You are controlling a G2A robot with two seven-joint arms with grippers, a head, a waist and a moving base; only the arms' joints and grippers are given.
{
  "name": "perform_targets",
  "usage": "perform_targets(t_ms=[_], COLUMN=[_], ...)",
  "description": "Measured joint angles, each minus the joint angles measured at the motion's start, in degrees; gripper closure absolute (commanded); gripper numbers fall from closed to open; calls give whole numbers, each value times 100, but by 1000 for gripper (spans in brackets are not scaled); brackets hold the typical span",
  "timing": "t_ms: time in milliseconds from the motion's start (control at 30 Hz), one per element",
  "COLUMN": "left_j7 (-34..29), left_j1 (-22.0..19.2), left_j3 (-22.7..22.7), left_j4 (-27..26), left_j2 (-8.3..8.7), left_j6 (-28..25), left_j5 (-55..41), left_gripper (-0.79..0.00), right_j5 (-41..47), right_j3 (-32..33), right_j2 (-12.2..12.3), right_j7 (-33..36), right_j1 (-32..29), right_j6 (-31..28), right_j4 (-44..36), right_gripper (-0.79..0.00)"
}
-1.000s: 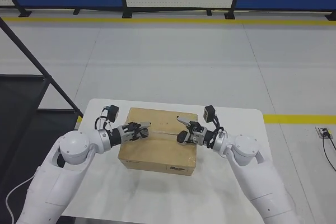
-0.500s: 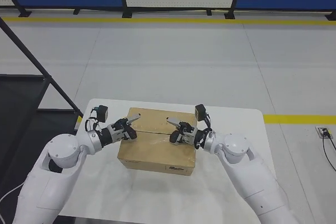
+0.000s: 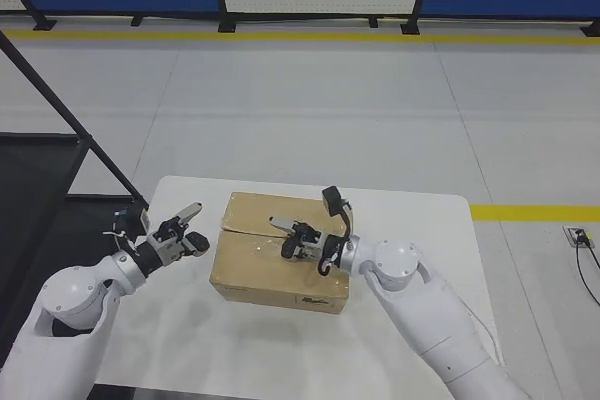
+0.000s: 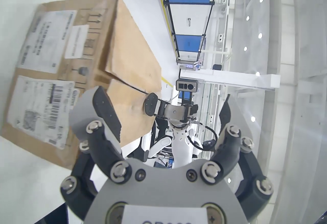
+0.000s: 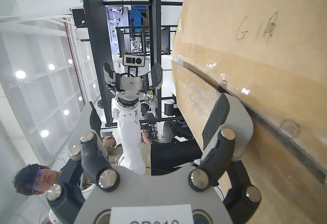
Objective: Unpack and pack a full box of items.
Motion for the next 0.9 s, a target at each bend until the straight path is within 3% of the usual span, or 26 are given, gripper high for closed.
perform_targets(t_ms=[333, 900], left_j7=[-42, -360], left_j1=[13, -124], left_j3=[296, 426], left_j4=[347, 496], left_j2=[-47, -52], left_j6=[-50, -160], left_j5=[-69, -76], left_gripper=[-785, -785], right_j5=[132, 297], right_j3=[-534, -879], right_j2=[-309, -665], right_j7=[-698, -900], right_j1=[338, 698], right_j6=[15, -56], right_j4=[418, 1150], right_gripper=[-785, -785])
